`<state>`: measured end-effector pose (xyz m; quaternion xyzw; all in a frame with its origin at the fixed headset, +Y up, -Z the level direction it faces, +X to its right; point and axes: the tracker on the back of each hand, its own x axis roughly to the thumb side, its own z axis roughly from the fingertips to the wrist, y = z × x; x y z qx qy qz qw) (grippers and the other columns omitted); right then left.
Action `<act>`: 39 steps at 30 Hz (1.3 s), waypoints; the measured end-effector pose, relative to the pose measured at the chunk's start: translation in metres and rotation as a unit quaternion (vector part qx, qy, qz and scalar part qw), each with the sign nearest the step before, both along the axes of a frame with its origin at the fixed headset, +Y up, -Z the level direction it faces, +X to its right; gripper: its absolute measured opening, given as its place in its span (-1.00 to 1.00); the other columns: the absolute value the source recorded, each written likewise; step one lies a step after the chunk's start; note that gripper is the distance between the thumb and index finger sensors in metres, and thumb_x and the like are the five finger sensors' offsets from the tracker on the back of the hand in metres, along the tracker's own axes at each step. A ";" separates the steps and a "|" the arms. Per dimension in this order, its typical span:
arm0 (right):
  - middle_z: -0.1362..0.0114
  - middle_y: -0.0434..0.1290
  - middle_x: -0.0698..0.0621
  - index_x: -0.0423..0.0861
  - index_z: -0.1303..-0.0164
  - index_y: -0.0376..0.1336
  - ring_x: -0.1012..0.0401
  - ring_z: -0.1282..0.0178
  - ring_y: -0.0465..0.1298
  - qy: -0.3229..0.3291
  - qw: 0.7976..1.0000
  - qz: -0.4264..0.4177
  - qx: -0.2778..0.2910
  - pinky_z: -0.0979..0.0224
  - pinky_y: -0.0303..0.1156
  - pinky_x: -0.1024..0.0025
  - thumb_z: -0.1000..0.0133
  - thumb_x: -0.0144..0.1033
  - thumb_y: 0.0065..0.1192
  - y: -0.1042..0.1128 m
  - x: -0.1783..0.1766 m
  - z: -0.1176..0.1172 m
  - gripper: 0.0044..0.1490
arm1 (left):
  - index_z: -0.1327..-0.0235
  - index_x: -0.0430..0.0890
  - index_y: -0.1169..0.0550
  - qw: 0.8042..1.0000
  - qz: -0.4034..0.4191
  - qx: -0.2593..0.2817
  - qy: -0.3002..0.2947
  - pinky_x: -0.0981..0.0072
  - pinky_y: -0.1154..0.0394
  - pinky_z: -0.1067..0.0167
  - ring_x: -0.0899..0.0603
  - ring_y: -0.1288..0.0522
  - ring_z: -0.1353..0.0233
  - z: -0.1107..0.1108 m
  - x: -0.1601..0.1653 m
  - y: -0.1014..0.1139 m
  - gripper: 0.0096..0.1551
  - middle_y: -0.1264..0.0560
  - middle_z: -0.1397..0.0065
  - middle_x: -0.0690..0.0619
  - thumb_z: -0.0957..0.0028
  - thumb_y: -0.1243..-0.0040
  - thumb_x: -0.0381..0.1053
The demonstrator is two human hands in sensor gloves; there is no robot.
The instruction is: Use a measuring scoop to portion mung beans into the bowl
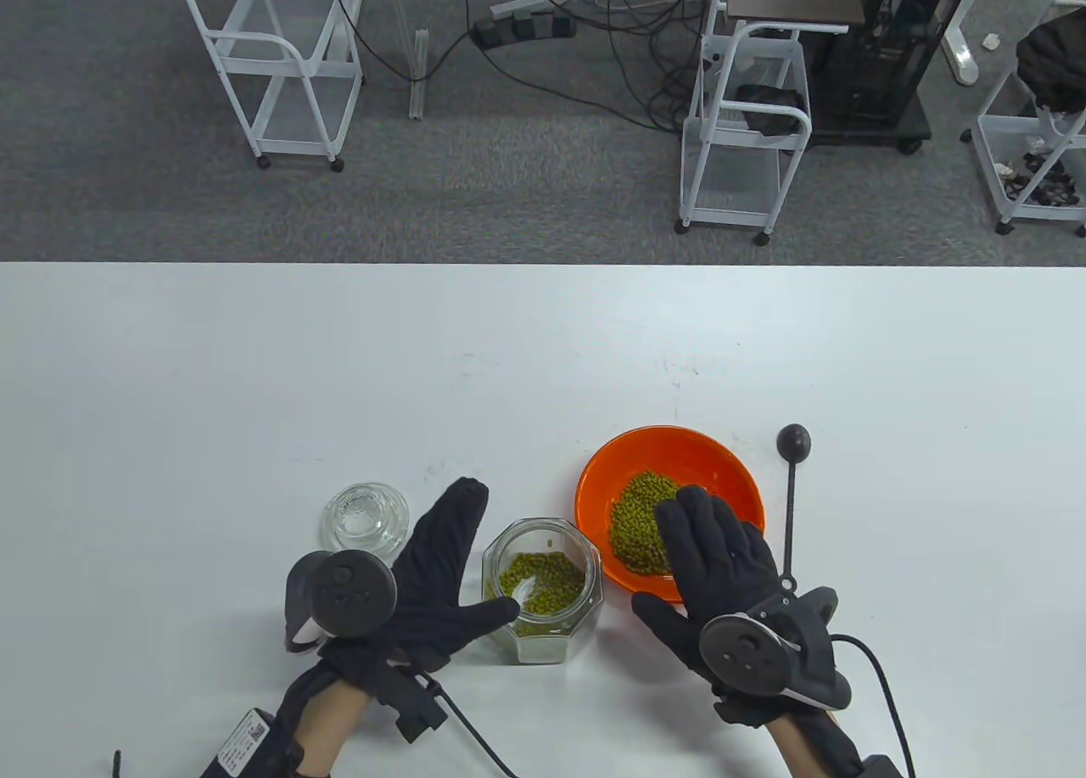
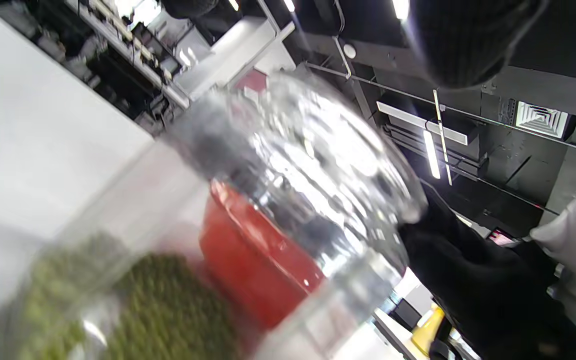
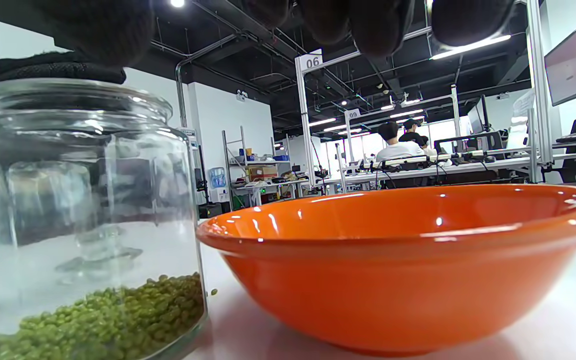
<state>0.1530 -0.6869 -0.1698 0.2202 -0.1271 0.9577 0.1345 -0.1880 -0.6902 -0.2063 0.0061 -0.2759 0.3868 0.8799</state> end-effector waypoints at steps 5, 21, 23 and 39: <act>-0.76 -0.06 -0.32 -0.17 -0.78 -0.19 -0.30 -0.69 0.10 -0.004 1.000 -0.003 0.004 -0.49 0.15 -0.42 -0.14 0.31 0.04 0.001 0.002 0.001 0.19 | -0.81 -0.10 0.02 0.975 -0.200 0.024 0.093 -0.63 -0.07 -0.47 -0.49 -0.08 -0.72 -0.023 -0.018 0.021 0.22 0.04 -0.82 -0.31 -0.09 -0.27 0.38; -0.76 -0.04 -0.33 -0.16 -0.78 -0.17 -0.30 -0.68 0.11 0.004 1.000 -0.007 -0.019 -0.49 0.15 -0.42 -0.15 0.30 0.04 -0.001 0.000 0.002 0.16 | -0.81 -0.05 0.10 0.836 -0.468 -0.232 0.167 -0.57 -0.09 -0.51 -0.47 -0.12 -0.71 -0.082 -0.048 -0.047 0.23 0.06 -0.82 -0.32 -0.10 -0.23 0.39; -0.75 -0.04 -0.33 -0.16 -0.78 -0.17 -0.31 -0.68 0.12 0.004 1.000 -0.007 -0.020 -0.48 0.16 -0.42 -0.15 0.29 0.04 -0.001 0.000 0.002 0.16 | -0.80 -0.01 0.11 0.831 -0.475 -0.234 0.172 -0.54 -0.12 -0.50 -0.46 -0.17 -0.68 -0.083 -0.048 -0.052 0.21 0.03 -0.81 -0.32 -0.11 -0.23 0.38; -0.75 -0.02 -0.32 -0.15 -0.78 -0.15 -0.30 -0.67 0.13 -0.003 0.999 -0.013 -0.029 -0.48 0.16 -0.41 -0.16 0.28 0.04 -0.002 0.004 0.000 0.15 | -0.76 0.01 -0.09 0.854 -0.476 -0.157 0.144 -0.41 -0.31 -0.41 -0.36 -0.38 -0.43 -0.082 -0.040 -0.043 0.06 -0.18 -0.69 -0.30 -0.09 -0.22 0.35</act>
